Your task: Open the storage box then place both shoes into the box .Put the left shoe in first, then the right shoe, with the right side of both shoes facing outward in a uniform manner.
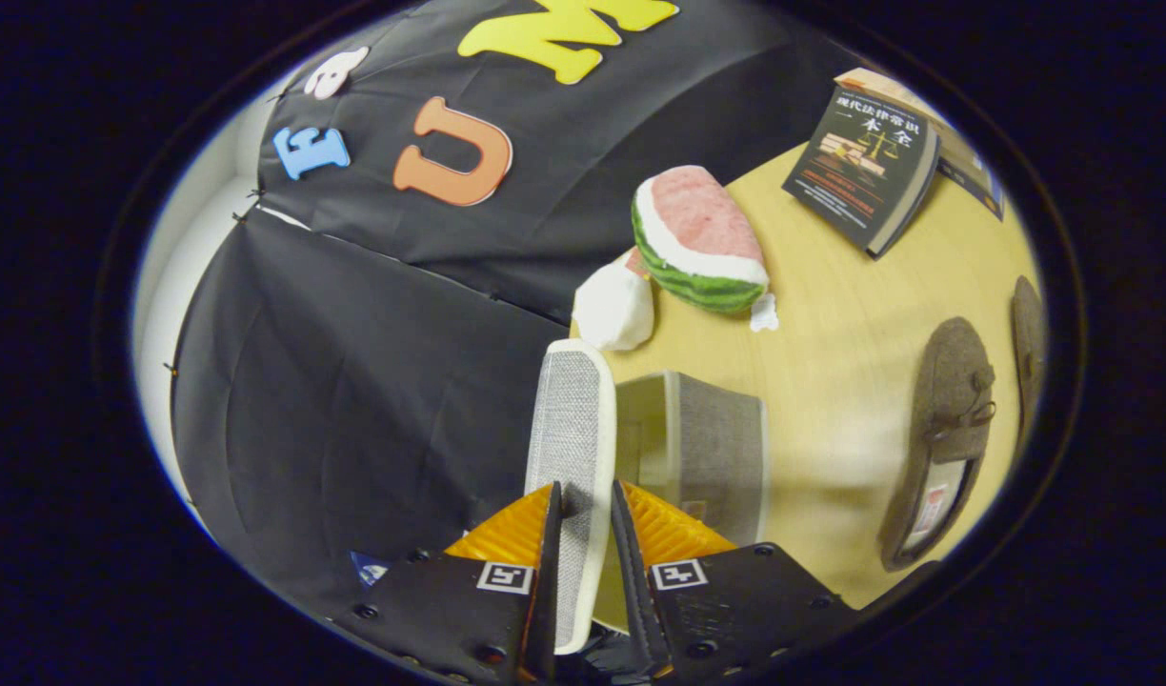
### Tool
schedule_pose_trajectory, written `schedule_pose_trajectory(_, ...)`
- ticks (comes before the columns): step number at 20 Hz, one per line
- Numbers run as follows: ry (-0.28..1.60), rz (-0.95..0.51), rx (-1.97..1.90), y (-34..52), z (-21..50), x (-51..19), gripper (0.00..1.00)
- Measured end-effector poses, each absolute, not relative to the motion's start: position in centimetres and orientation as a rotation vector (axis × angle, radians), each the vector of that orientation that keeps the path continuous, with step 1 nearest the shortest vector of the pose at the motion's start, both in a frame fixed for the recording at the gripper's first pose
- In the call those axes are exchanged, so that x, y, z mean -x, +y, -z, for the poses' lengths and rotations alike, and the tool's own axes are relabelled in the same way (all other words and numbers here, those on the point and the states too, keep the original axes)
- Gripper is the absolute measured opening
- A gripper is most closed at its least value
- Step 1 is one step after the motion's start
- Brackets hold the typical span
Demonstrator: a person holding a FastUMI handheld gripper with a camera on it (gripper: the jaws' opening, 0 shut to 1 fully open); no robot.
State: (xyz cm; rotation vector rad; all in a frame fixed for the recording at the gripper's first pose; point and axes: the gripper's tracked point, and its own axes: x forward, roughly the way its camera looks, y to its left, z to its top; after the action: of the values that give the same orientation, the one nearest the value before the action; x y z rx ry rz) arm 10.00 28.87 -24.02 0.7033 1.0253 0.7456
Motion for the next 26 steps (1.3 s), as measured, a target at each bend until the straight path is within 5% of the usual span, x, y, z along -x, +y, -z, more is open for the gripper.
schedule_pose_trajectory(8, 0.936, -0.832, -0.645, 38.6, 14.7, -7.6, 0.31)
schedule_pose_trajectory(18, 0.914, -0.899, -0.502, 50.3, 12.9, -5.0, 0.31)
schedule_pose_trajectory(26, 0.886, -0.862, -0.449, 47.2, 13.4, -5.2, 0.49)
